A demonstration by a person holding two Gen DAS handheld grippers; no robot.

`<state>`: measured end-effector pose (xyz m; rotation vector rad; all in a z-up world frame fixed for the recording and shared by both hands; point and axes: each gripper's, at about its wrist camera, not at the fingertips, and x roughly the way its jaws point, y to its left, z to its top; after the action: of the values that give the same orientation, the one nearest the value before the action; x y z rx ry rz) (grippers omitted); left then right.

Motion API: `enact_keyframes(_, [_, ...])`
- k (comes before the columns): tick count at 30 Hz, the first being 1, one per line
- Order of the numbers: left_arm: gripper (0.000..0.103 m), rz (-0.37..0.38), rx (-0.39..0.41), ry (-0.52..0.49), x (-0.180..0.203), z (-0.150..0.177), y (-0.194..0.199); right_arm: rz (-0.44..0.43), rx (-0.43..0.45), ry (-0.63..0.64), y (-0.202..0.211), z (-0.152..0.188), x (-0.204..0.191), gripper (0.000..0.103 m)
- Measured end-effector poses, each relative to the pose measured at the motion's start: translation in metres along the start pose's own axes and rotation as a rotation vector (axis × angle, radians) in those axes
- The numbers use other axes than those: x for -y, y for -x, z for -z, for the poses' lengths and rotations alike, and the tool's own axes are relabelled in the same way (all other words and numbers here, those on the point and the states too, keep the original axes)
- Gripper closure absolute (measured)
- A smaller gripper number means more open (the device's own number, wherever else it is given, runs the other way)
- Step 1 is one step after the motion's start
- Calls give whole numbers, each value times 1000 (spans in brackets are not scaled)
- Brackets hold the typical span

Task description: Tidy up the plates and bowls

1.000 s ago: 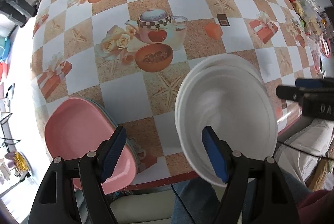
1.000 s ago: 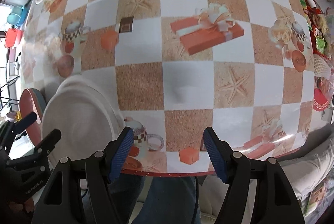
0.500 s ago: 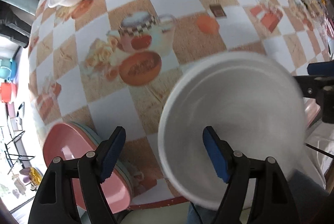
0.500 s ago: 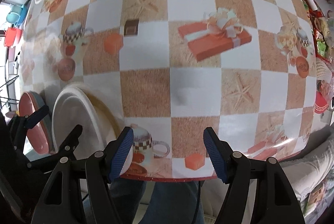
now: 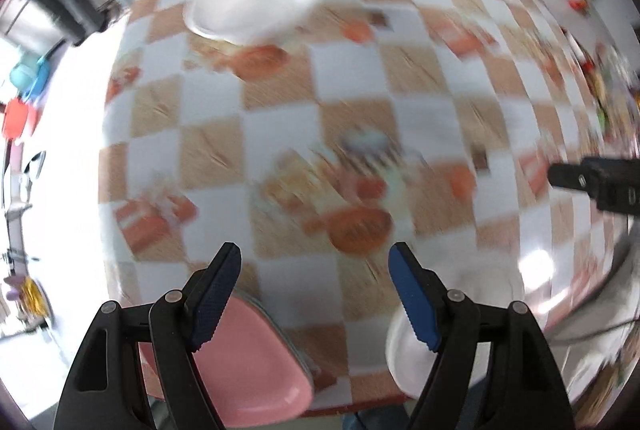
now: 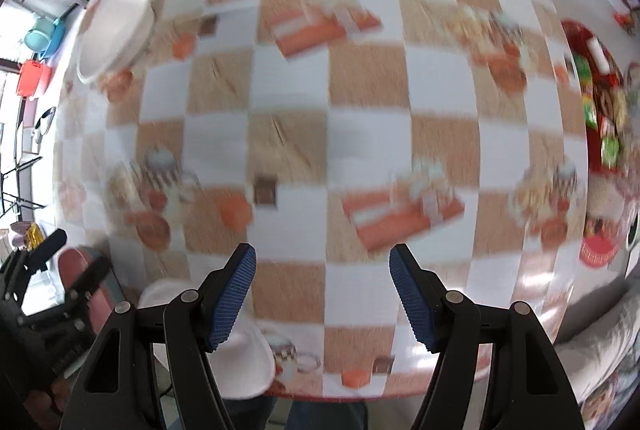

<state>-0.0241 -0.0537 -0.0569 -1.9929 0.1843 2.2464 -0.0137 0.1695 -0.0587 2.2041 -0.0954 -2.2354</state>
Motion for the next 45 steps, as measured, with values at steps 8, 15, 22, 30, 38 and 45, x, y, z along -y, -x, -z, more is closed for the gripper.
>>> enact_keyframes(8, [24,-41,55,161,-51,-61,2,-41,46,61,8,-63,-32,32])
enact_keyframes(15, [23,-60,73,243,-86,-113,-9,-100,47,93,1,-122,-74,32])
enact_keyframes(22, [24,-79,64,295,-105,-154,-35,-133,34,106,-24,-160,-104,32])
enact_keyframes(30, [24,-96,41,291,-115,-178,-65,-162,30,76,-49,-188,-127,32])
enact_keyframes(38, [24,-94,9,271,-114,-189,-91,-167,0,60,-77,-191,-137,33])
enact_keyframes(45, [47,-12,1,299,-117,-188,-97,-223,12,61,-76,-192,-137,74])
